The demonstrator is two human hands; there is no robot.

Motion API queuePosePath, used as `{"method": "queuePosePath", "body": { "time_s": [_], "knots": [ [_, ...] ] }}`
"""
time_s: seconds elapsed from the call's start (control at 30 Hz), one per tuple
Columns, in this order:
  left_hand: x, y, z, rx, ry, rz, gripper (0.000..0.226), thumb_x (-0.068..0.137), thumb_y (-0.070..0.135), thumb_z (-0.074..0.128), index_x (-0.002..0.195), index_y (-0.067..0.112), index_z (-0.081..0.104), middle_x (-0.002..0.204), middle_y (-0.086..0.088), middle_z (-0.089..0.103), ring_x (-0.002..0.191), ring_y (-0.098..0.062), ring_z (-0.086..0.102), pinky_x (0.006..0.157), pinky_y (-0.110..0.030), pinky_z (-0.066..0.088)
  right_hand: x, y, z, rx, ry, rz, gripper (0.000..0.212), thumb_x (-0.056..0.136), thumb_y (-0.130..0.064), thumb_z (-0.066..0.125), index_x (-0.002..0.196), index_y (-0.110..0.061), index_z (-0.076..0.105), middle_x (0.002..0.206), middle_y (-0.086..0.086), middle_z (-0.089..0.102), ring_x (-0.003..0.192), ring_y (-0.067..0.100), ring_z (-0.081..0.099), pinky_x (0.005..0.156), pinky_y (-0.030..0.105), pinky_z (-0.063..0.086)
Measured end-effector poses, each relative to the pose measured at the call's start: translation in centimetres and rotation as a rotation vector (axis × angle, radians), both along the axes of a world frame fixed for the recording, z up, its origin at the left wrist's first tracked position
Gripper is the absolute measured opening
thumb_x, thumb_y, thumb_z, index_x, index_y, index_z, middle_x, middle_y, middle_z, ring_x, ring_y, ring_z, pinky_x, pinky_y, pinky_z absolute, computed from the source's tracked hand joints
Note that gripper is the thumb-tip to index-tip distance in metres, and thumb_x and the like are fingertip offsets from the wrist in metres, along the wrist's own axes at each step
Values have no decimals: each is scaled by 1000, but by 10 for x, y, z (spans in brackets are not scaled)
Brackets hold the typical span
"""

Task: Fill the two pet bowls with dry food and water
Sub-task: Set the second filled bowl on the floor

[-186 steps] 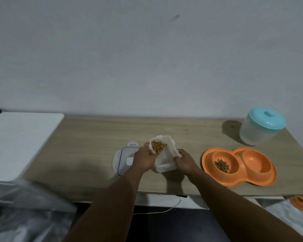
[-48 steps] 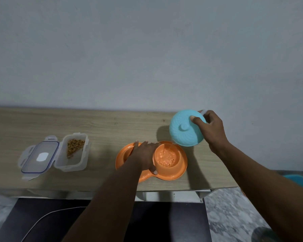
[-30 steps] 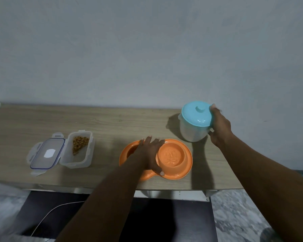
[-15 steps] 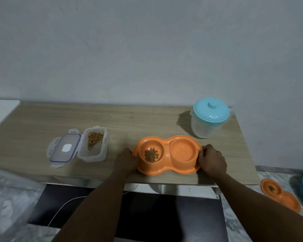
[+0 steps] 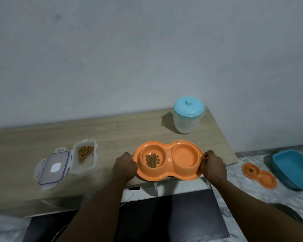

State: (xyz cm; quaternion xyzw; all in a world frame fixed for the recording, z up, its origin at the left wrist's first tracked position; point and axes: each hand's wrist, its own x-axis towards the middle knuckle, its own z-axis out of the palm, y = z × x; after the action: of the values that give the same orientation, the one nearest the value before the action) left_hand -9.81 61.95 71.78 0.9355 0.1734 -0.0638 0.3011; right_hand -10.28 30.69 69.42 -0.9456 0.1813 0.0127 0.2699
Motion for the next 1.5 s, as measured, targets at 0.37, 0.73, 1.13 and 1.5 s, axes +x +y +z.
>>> {"method": "queuePosePath", "body": {
  "time_s": [0.37, 0.73, 1.13, 1.5],
  "knots": [
    [-8, -134, 24, -13, -68, -337, 9, 78, 33, 55, 79, 25, 51, 81, -1, 62, 74, -22, 60, 69, -37, 53, -111, -120, 17, 10, -55, -333, 7, 93, -22, 51, 88, -26, 48, 71, -1, 63, 64, 20, 63, 61, 44, 58],
    [-30, -354, 39, -55, -78, -523, 10, 80, 25, 57, 87, 18, 57, 88, -5, 62, 78, -25, 60, 66, -33, 49, -190, -310, 59, -56, -64, -490, 5, 92, -20, 54, 88, -21, 52, 72, 0, 56, 68, 24, 55, 57, 33, 41],
    [-44, -520, 21, -95, -11, -530, 11, 80, 22, 55, 90, 17, 58, 90, -5, 64, 83, -27, 62, 74, -39, 55, -189, -487, 43, -132, 11, -523, 8, 95, -28, 54, 89, -26, 50, 73, -2, 62, 64, 17, 63, 64, 42, 61],
    [25, -565, -46, -47, 102, -477, 8, 83, 16, 55, 90, 15, 56, 97, -8, 65, 96, -29, 60, 77, -31, 43, -112, -532, -32, -59, 151, -450, 4, 92, -28, 50, 91, -24, 49, 82, 6, 66, 73, 27, 62, 68, 43, 57]
  ]
}}
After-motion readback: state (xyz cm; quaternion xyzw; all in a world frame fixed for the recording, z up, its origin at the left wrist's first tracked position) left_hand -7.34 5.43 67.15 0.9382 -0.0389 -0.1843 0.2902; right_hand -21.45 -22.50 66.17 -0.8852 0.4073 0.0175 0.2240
